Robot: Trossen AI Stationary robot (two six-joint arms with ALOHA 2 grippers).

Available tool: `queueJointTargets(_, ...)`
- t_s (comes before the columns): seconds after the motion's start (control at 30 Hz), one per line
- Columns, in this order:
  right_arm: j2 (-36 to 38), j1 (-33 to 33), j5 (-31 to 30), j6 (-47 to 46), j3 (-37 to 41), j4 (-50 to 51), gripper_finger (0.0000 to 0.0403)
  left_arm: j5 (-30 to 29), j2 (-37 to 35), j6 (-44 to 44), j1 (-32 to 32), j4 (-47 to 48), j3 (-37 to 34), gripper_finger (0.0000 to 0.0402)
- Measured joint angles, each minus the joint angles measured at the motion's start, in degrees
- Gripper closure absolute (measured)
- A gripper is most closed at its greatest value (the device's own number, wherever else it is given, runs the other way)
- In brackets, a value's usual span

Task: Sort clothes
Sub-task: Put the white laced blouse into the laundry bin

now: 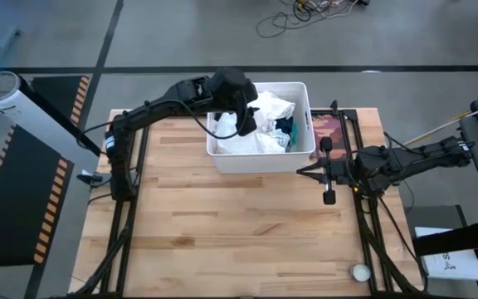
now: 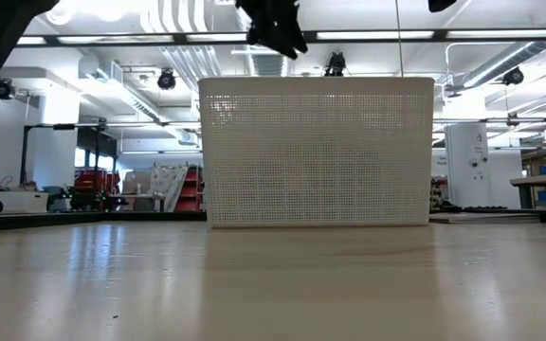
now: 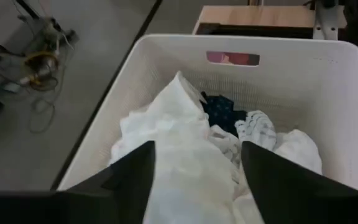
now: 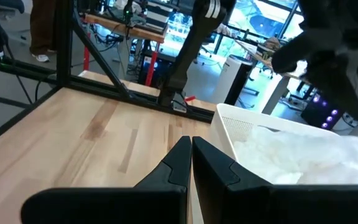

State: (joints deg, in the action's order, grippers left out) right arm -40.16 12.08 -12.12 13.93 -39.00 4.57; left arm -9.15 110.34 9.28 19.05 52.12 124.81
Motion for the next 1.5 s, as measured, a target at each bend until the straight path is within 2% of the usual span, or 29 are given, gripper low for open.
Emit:
queueJointTargets(0.2,0.0,0.0,0.0,0.2,0.0,0.3,0.0403,-0.5,-2.5,1.8,-1.0,-0.4,-0.3,0.0267)
queueJointTargets(0.33,0.0,0.0,0.0,0.1,0.0,0.9,0.0403,-0.4,-3.6,2.2,-1.0,2.5,-0.5,0.0316)
queueJointTargets(0.47,0.0,0.0,-0.1,0.7,0.0,0.9,0.0403,-0.5,-6.3,2.2,-1.1,4.9,-0.5,0.0382)
queueJointTargets(0.53,0.0,0.0,-0.4,1.6,0.0,1.1,0.0403,-0.5,-8.1,2.2,-1.5,4.6,-1.6,0.0394)
queueJointTargets(0.63,0.0,0.0,-1.4,1.7,0.0,1.2,0.0403,-0.5,-12.1,2.8,-2.7,1.5,-6.3,0.0391)
queueJointTargets(0.73,0.0,0.0,-1.5,2.3,0.0,1.8,0.0403,-0.4,-17.9,4.2,-4.5,-5.5,-14.9,0.0399)
queueJointTargets(1.13,0.5,0.0,-1.5,3.6,0.6,2.2,0.0403,-0.2,-45.6,2.7,-10.7,-42.2,-61.3,0.0401)
queueJointTargets(1.33,1.5,0.0,-1.4,3.2,3.5,1.5,0.0403,-0.2,-58.1,-1.1,-12.2,-51.6,-77.1,0.0401)
queueJointTargets(1.5,4.9,-0.2,-0.9,3.4,8.8,-4.5,0.0403,-0.2,-66.7,-2.9,-13.8,-56.4,-86.6,0.0401)
